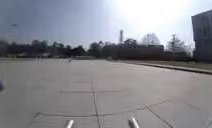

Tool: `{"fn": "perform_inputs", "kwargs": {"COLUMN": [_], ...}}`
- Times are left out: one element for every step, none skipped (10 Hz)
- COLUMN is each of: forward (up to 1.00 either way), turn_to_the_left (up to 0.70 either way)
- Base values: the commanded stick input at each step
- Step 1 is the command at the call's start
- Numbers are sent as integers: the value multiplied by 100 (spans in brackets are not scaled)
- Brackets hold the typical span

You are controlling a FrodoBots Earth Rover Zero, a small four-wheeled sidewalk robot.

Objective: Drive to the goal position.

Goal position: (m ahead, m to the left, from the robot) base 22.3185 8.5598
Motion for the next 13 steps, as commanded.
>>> {"fn": "perform_inputs", "kwargs": {"forward": [100, 100, 100, 100, 100, 100, 100, 100, 100, 100, 100, 100, 100], "turn_to_the_left": [0, 0, 0, 17, 27, 22, 11, 0, 0, 0, 0, 0, 0]}}
